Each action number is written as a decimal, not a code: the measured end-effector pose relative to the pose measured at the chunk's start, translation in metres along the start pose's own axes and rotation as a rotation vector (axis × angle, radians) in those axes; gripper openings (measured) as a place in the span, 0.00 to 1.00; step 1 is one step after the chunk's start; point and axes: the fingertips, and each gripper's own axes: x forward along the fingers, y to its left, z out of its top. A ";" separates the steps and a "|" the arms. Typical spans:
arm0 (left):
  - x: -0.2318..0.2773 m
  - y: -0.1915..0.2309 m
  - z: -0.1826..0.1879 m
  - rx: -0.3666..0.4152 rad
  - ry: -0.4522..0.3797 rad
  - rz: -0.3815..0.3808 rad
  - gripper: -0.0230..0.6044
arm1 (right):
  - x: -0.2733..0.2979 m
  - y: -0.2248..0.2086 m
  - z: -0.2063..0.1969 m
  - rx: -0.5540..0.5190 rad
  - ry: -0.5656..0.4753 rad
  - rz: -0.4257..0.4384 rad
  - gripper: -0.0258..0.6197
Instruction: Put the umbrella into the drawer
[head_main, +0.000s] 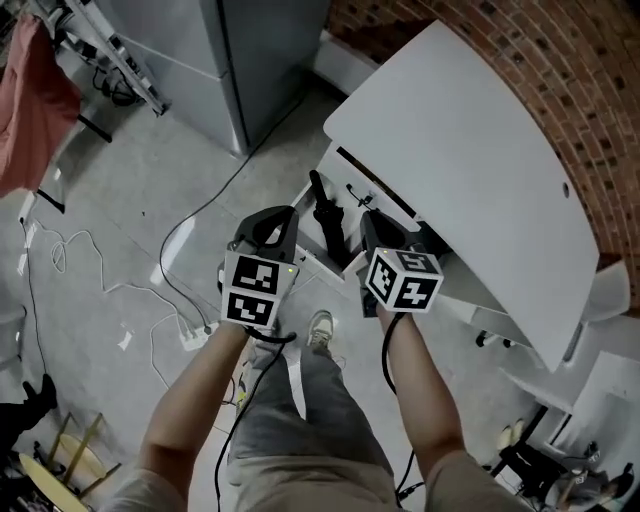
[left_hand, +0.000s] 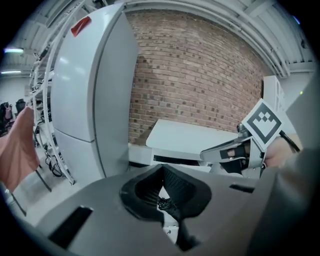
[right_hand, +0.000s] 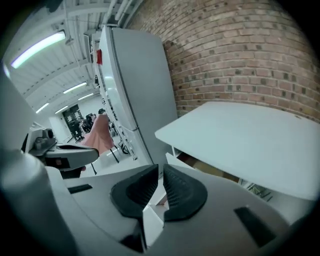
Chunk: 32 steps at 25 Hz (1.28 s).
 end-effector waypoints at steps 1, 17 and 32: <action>-0.008 -0.003 0.011 0.002 -0.011 0.000 0.05 | -0.012 0.005 0.012 -0.014 -0.017 0.007 0.09; -0.131 -0.038 0.166 0.092 -0.159 0.012 0.05 | -0.198 0.089 0.181 -0.156 -0.287 0.113 0.05; -0.237 -0.076 0.279 0.262 -0.366 0.022 0.05 | -0.347 0.139 0.285 -0.302 -0.572 0.132 0.05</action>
